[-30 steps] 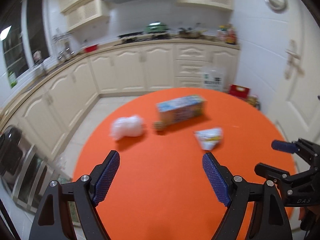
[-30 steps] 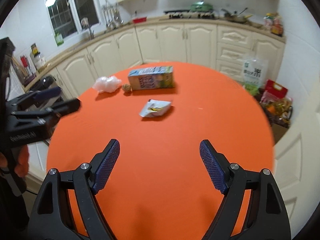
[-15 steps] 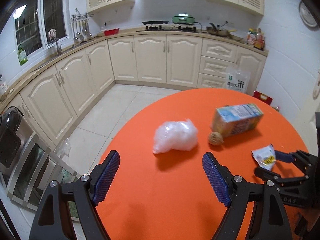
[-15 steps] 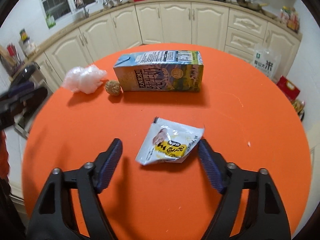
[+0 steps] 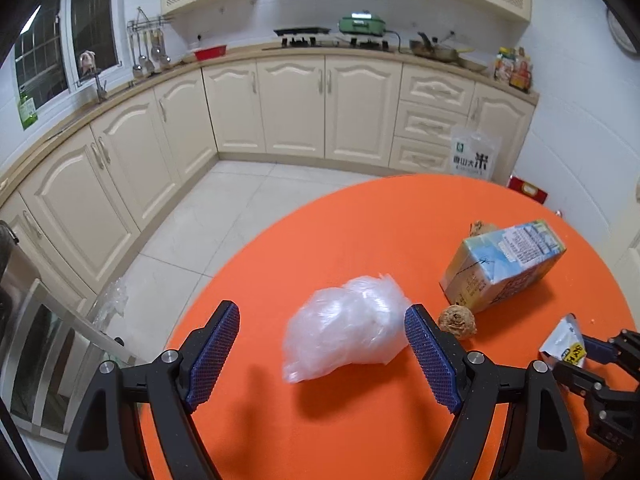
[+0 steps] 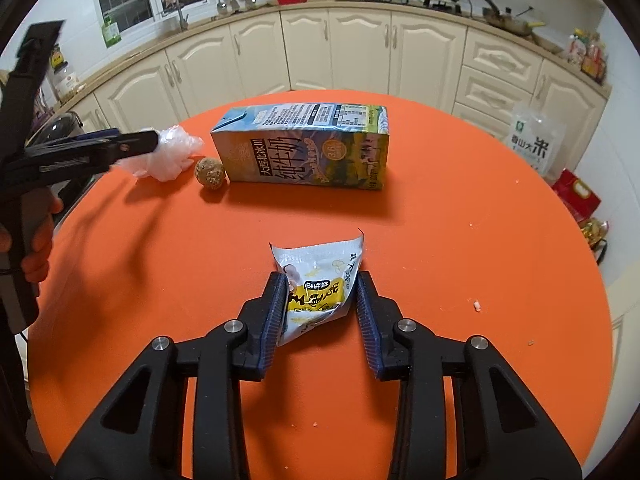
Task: Collect trash
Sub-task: 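Grasp the white-yellow wrapper with the right tool while the left tool grasps the clear bag, then carry the wrapper and clear bag to the blue bin and open both tools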
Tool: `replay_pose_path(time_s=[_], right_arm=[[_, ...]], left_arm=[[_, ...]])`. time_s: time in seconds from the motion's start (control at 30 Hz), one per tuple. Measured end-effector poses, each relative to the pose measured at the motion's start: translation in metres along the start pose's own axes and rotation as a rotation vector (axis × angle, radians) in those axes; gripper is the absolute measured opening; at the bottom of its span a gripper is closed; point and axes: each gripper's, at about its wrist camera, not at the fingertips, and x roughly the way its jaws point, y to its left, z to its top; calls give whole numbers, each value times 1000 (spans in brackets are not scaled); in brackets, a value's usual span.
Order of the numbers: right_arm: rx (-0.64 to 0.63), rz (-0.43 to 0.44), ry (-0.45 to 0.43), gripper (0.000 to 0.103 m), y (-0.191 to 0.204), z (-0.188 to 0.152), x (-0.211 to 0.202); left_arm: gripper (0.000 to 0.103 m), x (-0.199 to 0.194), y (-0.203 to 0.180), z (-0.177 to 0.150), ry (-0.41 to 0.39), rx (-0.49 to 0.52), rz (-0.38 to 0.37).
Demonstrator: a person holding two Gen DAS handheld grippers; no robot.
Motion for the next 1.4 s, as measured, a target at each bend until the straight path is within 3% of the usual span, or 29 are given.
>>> replay_pose_path(time_s=[0.1, 0.13, 0.17, 0.2, 0.43, 0.7, 0.8, 1.13, 1.4], right_arm=[[5, 9, -5, 34, -2, -1, -1], [6, 12, -6, 34, -5, -1, -1], [5, 14, -7, 34, -5, -2, -2], [4, 16, -9, 34, -6, -3, -3], [20, 69, -29, 31, -13, -14, -18], [29, 90, -52, 24, -15, -36, -52], [27, 98, -65, 12, -10, -48, -67], [68, 112, -119, 12, -13, -102, -132], [141, 42, -200, 12, -56, -154, -209]], left_arm=[[79, 17, -5, 4, 28, 11, 12], [71, 21, -7, 6, 33, 18, 5], [47, 25, -8, 8, 42, 21, 5], [42, 28, -9, 11, 55, 28, 9], [41, 9, -13, 11, 25, 49, -19], [41, -41, -51, -28, -13, 126, -71], [41, -57, -68, -45, -16, 157, -83], [41, -123, -122, -95, -31, 237, -158], [41, -183, -192, -134, -59, 347, -263]])
